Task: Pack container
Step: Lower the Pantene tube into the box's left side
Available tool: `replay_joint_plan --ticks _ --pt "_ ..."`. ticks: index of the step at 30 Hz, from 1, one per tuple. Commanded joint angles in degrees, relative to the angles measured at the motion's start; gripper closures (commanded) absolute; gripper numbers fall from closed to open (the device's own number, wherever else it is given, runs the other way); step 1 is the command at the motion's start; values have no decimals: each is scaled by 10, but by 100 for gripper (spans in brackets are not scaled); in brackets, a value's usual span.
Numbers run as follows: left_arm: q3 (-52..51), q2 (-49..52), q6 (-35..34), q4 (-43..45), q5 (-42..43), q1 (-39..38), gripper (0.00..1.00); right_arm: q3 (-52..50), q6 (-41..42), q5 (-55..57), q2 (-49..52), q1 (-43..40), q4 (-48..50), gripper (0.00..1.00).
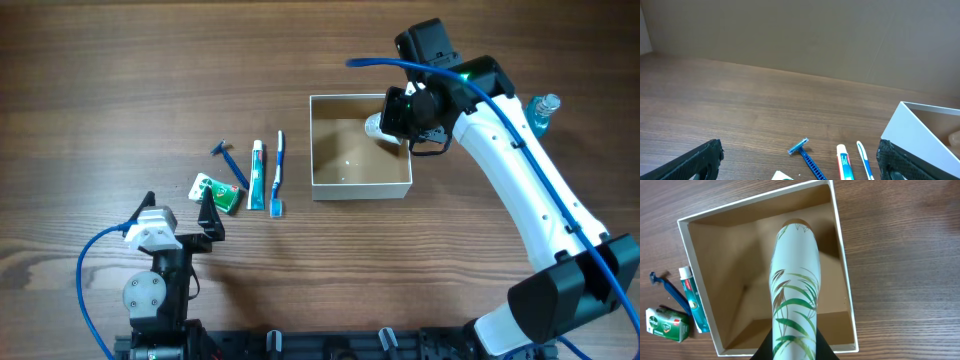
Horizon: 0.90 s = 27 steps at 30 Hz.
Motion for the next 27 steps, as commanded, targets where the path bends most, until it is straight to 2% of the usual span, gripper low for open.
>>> replay_joint_plan --ticks 1,6,27 --pt "0 -2 -10 -6 -7 -3 0 8 -26 -47 3 3 17 96" --pt "0 -2 -10 -6 -7 -3 0 8 -39 -98 3 3 32 96" --pt "0 -2 -10 -6 -7 -3 0 8 -54 -100 9 33 48 96"
